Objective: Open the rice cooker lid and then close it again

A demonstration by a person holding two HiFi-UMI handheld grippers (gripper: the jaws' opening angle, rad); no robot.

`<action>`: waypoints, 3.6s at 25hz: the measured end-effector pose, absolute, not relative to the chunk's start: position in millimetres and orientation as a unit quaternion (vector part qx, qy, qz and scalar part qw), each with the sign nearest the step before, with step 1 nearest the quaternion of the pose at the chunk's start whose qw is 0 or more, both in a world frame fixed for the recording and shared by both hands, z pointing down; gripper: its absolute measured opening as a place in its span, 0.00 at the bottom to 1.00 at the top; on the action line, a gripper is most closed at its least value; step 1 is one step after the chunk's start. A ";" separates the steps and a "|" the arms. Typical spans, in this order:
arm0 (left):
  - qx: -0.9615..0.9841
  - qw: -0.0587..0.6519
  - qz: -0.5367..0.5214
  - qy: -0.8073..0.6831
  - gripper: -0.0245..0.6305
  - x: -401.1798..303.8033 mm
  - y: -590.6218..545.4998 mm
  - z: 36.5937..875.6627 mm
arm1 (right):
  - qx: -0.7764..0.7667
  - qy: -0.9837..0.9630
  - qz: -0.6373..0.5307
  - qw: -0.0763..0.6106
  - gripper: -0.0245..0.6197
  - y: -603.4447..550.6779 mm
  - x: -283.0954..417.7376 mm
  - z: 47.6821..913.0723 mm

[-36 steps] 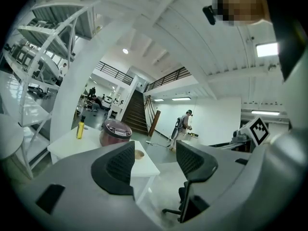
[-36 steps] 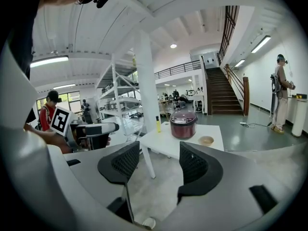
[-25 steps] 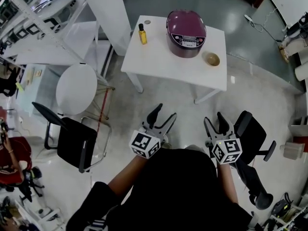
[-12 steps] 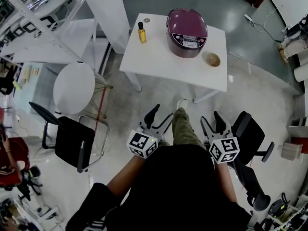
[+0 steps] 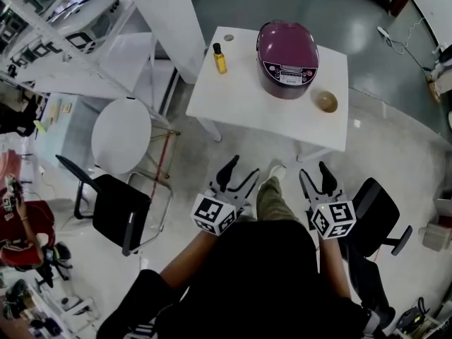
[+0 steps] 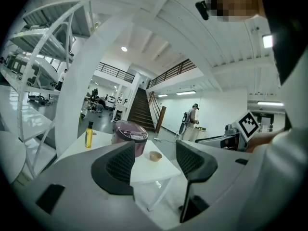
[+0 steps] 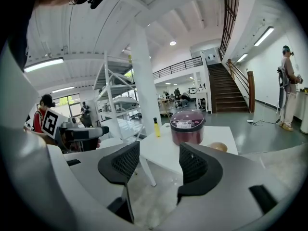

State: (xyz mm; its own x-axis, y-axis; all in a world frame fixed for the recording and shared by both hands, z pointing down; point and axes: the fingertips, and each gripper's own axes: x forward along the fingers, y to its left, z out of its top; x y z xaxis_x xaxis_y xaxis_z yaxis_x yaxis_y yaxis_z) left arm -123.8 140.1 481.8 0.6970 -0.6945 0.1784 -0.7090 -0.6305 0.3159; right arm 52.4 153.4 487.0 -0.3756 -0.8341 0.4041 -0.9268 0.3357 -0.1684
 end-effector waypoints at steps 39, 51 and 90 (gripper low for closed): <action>0.916 0.120 0.054 -0.379 0.39 46.6 -112.1 468.4 | 0.551 -0.808 0.191 0.081 0.39 -91.2 201.5 505.2; 0.912 0.129 0.035 -0.388 0.40 26.5 -136.4 465.7 | 0.534 -0.822 0.169 0.103 0.39 -131.8 180.4 500.9; 0.918 0.160 -0.011 -0.362 0.40 -68.3 -205.0 472.8 | 0.499 -0.823 0.194 0.190 0.04 -216.8 60.3 527.4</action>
